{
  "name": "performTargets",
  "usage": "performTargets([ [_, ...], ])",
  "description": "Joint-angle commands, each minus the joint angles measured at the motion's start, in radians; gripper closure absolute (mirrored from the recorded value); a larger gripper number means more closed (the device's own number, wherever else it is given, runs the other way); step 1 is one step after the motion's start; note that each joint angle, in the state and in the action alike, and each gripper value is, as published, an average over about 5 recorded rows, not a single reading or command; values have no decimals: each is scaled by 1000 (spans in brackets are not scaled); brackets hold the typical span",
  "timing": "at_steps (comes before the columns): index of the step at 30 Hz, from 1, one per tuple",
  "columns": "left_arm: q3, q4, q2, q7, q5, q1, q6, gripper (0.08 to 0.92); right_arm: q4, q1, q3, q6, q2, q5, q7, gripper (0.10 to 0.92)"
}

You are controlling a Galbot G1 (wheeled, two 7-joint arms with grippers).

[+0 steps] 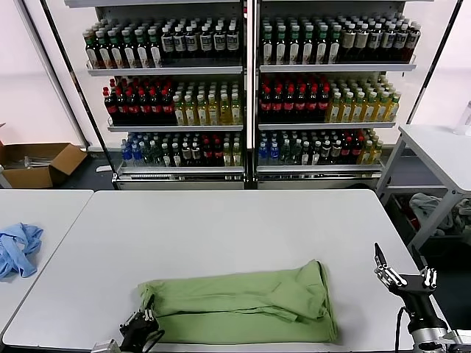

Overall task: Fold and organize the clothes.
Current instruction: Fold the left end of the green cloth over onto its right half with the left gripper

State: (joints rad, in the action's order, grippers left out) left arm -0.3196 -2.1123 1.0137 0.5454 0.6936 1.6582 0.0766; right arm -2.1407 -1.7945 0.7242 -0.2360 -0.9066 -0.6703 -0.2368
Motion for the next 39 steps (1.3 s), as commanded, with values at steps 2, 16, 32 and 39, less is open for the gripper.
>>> performTargets([
  [2, -285, -76, -38, 91, 46, -21, 68, 895, -4, 27, -17, 5, 3, 3, -2, 203],
  [16, -644, -251, -32, 154, 82, 100, 242, 895, -4, 41, -24, 4, 5, 16, -4, 203],
  [32, 87, -211, 28, 47, -237, -136, 251, 895, -25, 29, -26, 5, -20, 50, -14, 203],
  [39, 205, -176, 76, 65, -279, -225, 278, 895, -29, 32, -26, 10, -20, 51, -15, 203],
])
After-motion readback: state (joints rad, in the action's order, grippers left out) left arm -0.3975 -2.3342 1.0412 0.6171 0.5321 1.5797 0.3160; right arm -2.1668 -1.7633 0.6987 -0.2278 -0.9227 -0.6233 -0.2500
